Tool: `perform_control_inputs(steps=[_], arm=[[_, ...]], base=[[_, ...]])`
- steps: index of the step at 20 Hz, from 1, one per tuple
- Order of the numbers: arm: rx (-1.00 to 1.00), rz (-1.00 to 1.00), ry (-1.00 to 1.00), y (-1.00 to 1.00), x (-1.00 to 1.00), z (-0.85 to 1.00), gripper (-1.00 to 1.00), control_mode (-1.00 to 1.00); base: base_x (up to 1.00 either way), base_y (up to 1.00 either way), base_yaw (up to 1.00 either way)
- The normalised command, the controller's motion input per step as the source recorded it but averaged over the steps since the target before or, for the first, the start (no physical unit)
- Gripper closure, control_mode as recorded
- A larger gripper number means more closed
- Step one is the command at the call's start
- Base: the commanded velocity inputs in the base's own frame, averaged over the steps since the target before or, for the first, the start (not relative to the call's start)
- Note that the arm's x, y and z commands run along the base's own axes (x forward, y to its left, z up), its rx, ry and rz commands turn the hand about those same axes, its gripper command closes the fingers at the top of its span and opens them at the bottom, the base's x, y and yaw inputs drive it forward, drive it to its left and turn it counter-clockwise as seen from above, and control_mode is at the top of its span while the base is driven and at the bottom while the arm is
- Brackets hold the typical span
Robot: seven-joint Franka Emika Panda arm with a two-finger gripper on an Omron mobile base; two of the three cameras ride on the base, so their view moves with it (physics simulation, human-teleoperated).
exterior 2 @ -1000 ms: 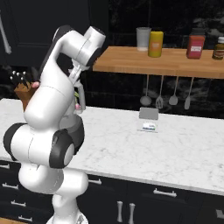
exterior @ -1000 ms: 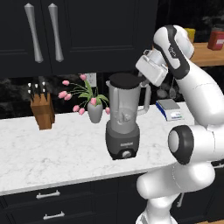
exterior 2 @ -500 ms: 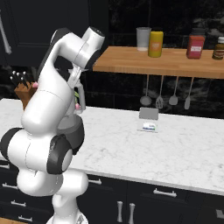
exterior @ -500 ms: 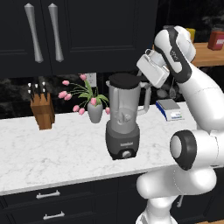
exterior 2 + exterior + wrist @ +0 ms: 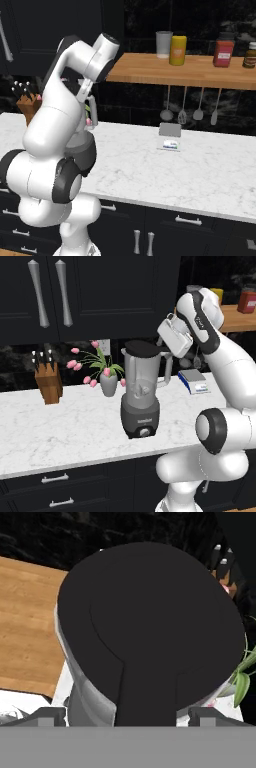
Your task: Close the lid blender by securely placing the lid on top.
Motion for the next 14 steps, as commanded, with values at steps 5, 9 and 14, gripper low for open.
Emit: perform_control_inputs(steps=[5,9,14], arm=[[0.0,-0.02,-0.04,0.0,0.23,0.07,-1.0,-1.0],[0.0,0.0,-0.07,-0.01,0.07,0.35,-1.0,-1.0],[0.0,0.01,-0.04,0.19,-0.25,0.28,-1.0,-1.0]], base=[[0.0,0.0,0.0],[0.0,0.0,0.0],[0.0,0.0,0.0]])
